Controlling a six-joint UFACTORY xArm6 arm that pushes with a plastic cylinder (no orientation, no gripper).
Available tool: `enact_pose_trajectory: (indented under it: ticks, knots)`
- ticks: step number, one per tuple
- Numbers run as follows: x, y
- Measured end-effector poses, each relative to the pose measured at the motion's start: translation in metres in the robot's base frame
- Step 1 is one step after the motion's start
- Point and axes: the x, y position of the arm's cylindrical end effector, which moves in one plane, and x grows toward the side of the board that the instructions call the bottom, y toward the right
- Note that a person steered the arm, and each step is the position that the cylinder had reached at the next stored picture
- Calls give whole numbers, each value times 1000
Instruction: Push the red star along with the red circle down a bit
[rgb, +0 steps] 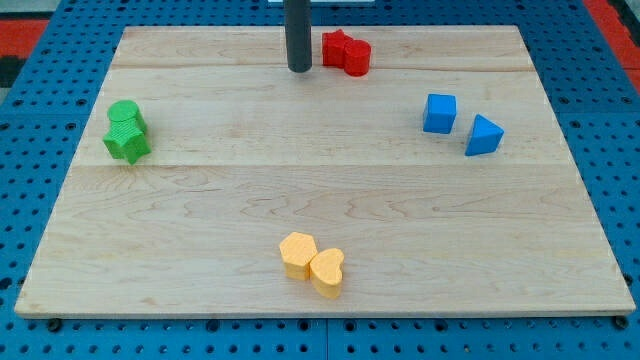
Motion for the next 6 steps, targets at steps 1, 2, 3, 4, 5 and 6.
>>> enact_pose_trajectory:
  ticks: [1, 2, 3, 4, 5, 6]
  knots:
    - [-31, 2]
    - [-50, 10]
    - [-57, 16]
    - [-53, 31]
    - [-41, 39]
    - [-13, 39]
